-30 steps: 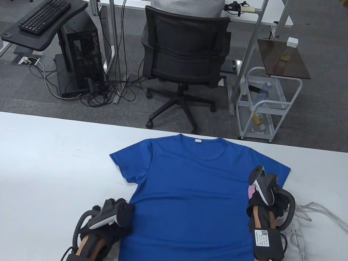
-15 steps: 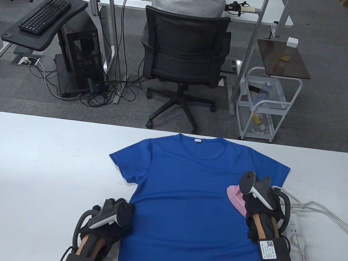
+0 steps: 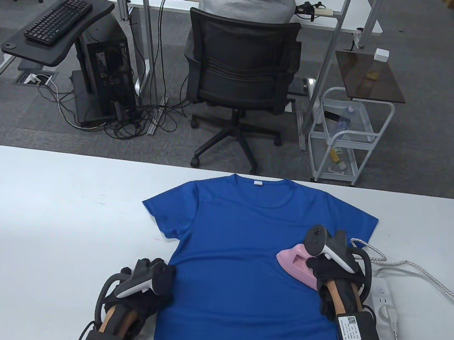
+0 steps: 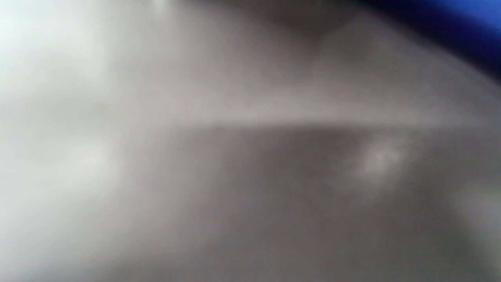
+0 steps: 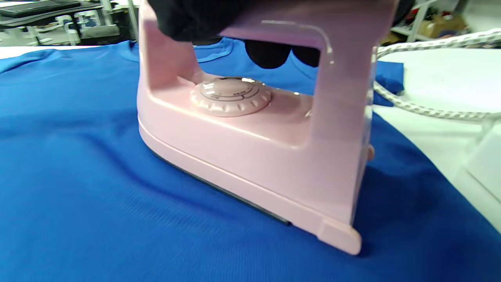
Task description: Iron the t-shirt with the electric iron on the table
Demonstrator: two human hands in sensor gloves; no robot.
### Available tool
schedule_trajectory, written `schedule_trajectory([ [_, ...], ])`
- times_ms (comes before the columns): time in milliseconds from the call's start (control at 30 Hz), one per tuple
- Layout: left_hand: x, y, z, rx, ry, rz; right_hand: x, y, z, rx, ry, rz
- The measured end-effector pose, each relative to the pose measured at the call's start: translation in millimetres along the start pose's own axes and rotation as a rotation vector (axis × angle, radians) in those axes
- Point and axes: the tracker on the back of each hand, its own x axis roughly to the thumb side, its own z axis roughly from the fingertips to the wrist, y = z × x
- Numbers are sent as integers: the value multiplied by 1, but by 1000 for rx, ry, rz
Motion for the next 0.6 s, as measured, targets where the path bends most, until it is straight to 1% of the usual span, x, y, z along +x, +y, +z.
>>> schedule_trajectory([
  [167,0,0,0,1,0,-1,4,0,-21,-105,146,-28],
  [300,0,0,0,1,0,-2,7,-1,-32,-150,221,-42],
  [433,0,0,0,0,-1,-2,9,-2,-34,-152,231,-23],
  [600,0,0,0,-3,0,-5,8,1,-29,-165,181,-33],
])
